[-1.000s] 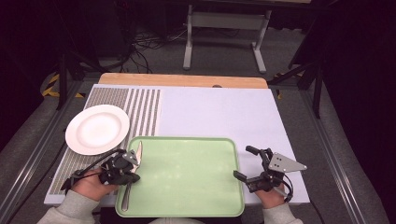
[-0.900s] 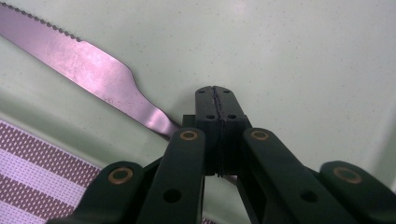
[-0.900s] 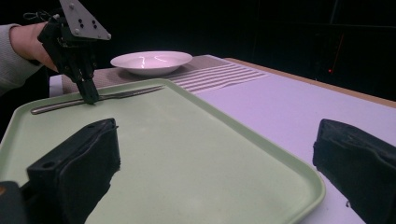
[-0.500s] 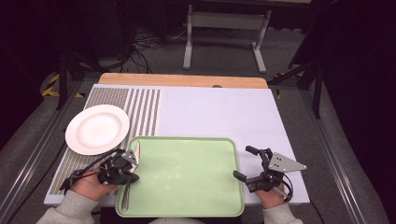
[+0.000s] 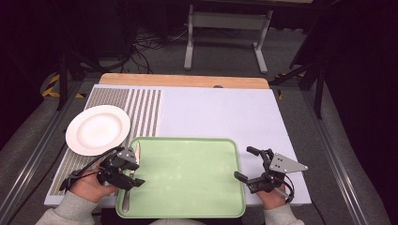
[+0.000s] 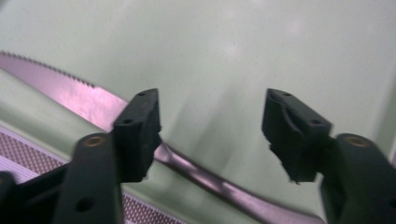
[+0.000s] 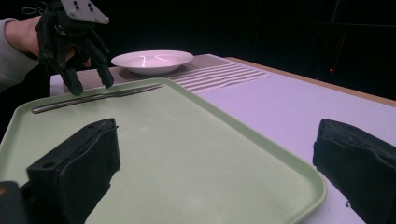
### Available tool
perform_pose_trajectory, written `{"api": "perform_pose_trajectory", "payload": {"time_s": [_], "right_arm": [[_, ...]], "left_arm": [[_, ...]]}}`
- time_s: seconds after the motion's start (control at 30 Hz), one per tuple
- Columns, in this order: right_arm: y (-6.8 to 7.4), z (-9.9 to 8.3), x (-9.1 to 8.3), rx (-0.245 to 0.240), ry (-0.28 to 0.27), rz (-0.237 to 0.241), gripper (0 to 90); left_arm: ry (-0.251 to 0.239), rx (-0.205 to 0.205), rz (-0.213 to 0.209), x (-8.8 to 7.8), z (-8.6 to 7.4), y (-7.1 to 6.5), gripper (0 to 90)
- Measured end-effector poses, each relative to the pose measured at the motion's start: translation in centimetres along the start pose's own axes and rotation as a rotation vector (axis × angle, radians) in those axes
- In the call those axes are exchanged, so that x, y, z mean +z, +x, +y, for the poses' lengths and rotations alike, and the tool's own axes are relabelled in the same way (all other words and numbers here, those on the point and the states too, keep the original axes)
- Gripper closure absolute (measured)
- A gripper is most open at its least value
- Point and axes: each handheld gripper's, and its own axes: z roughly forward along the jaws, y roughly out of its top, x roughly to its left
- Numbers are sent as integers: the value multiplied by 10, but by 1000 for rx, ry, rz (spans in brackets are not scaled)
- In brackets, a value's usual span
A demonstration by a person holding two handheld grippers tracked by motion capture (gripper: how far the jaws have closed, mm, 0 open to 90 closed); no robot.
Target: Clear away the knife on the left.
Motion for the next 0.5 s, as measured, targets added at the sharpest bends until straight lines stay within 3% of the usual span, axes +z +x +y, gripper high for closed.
{"api": "perform_pose_trajectory", "payload": {"time_s": [0.13, 0.3, 0.4, 0.5], "right_arm": [[0, 0, -1, -1, -3, -1, 15], [0, 0, -1, 1, -3, -1, 15], [0, 0, -1, 0, -2, 0, 15], [0, 0, -1, 0, -4, 2, 15]], "left_arm": [[-65, 20, 35, -11, 1, -2, 172], [-133, 10, 33, -21, 0, -2, 52], [-186, 11, 43, -27, -2, -1, 25], [-251, 27, 83, -33, -5, -4, 20]]}}
